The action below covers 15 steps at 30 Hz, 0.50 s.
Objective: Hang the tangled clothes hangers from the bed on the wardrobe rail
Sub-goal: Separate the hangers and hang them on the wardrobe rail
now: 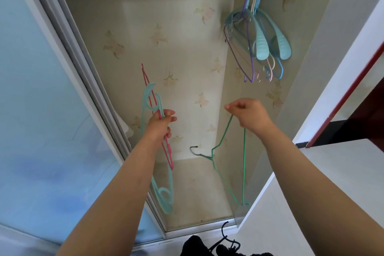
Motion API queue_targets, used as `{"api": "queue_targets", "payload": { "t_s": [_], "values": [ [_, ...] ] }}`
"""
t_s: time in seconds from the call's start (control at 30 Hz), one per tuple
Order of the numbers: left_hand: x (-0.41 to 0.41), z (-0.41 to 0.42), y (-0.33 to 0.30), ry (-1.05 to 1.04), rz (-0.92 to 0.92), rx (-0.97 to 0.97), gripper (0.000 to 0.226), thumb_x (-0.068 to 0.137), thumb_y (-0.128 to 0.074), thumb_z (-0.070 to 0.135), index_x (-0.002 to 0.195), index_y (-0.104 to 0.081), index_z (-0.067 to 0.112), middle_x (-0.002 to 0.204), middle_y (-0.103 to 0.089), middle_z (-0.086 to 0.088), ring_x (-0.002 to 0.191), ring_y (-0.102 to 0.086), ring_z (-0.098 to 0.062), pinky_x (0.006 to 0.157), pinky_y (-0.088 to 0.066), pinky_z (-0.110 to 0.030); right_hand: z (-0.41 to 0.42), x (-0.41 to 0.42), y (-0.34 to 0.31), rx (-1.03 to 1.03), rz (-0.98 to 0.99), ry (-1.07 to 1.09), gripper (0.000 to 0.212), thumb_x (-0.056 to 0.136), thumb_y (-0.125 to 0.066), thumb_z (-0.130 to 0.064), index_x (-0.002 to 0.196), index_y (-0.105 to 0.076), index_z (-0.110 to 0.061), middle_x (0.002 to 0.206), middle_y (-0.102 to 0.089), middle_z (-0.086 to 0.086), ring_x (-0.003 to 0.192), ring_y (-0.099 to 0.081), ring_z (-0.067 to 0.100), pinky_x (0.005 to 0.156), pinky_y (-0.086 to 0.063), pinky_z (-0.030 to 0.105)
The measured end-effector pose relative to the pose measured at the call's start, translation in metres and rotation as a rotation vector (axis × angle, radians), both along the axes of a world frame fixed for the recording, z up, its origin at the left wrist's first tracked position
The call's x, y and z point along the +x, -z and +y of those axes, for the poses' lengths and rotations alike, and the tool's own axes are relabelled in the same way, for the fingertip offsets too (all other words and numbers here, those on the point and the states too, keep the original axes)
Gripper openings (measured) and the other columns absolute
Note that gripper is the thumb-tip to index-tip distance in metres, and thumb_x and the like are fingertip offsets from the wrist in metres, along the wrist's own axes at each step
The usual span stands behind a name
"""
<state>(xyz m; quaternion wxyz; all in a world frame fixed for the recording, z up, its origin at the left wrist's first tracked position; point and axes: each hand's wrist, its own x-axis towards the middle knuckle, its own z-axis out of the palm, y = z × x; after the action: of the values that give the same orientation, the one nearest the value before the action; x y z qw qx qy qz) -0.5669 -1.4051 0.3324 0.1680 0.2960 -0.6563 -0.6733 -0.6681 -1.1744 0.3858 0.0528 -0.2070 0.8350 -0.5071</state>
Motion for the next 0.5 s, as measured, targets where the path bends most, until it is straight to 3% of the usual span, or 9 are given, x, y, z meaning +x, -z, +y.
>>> {"api": "queue_targets", "payload": {
  "t_s": [0.1, 0.2, 0.37, 0.5],
  "values": [
    [0.001, -0.001, 0.01, 0.043, -0.082, -0.08, 0.019, 0.1, -0.045, 0.018, 0.108, -0.061, 0.025, 0.119, -0.056, -0.001, 0.049, -0.035, -0.013, 0.053, -0.044, -0.029, 0.007, -0.005, -0.018, -0.129, -0.017, -0.042, 0.014, 0.084, -0.072, -0.027, 0.076, -0.064, -0.019, 0.051, -0.043, 0.005, 0.033, -0.04, 0.011, 0.042, -0.041, 0.02],
    [0.004, 0.001, 0.014, 0.168, -0.221, -0.087, 0.028, 0.101, -0.043, 0.018, 0.126, -0.056, 0.02, 0.113, -0.061, -0.007, 0.049, -0.041, -0.012, 0.049, -0.043, -0.025, 0.008, -0.015, -0.03, -0.243, -0.004, -0.069, 0.011, 0.084, -0.073, -0.018, 0.077, -0.063, -0.018, 0.044, -0.04, -0.003, 0.033, -0.037, 0.01, 0.037, -0.041, 0.02],
    [0.022, 0.0, 0.012, 0.403, -0.262, 0.146, 0.019, 0.102, -0.044, 0.019, 0.106, -0.06, 0.008, 0.101, -0.074, -0.01, 0.042, -0.034, -0.007, 0.039, -0.029, -0.019, 0.009, -0.04, -0.032, -0.366, -0.018, -0.012, 0.015, 0.087, -0.068, -0.011, 0.077, -0.059, -0.017, 0.047, -0.036, -0.005, 0.035, -0.031, 0.007, 0.039, -0.043, 0.022],
    [0.024, -0.009, 0.016, 0.44, -0.256, 0.088, 0.018, 0.1, -0.048, 0.019, 0.104, -0.065, 0.012, 0.087, -0.065, -0.006, 0.046, -0.032, -0.009, 0.039, -0.033, -0.019, 0.009, -0.05, -0.027, -0.413, -0.04, 0.024, 0.015, 0.089, -0.066, -0.012, 0.078, -0.057, -0.018, 0.057, -0.04, -0.001, 0.039, -0.034, 0.007, 0.044, -0.048, 0.023]
  ]
}}
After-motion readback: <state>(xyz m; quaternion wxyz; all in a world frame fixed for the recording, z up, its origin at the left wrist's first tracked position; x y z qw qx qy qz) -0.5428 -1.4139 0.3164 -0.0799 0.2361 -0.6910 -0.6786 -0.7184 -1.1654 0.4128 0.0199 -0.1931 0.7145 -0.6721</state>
